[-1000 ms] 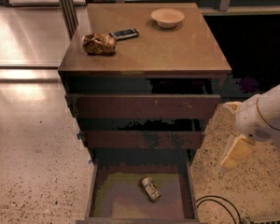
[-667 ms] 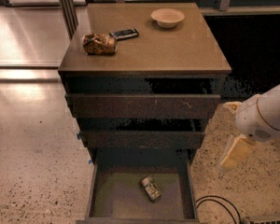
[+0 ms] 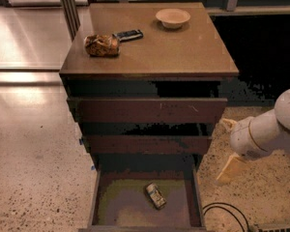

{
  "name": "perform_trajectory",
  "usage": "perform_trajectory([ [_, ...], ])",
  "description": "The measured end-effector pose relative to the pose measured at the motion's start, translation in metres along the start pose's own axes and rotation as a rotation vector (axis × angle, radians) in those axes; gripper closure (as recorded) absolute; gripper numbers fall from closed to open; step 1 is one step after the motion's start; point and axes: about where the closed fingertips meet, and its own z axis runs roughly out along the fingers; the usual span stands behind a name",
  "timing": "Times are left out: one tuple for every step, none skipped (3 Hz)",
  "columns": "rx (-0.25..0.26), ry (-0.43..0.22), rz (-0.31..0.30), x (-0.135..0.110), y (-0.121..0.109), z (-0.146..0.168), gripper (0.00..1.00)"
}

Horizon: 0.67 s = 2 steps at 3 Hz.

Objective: Pick 7up can from bottom drawer and place on counter

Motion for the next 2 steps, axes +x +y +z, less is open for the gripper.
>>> perform_trajectory([
  [0.007, -0.021, -0.013, 0.004, -0.003, 0.040, 0.00],
  [-0.001, -0.024, 0.010, 0.011, 0.000, 0.082, 0.00],
])
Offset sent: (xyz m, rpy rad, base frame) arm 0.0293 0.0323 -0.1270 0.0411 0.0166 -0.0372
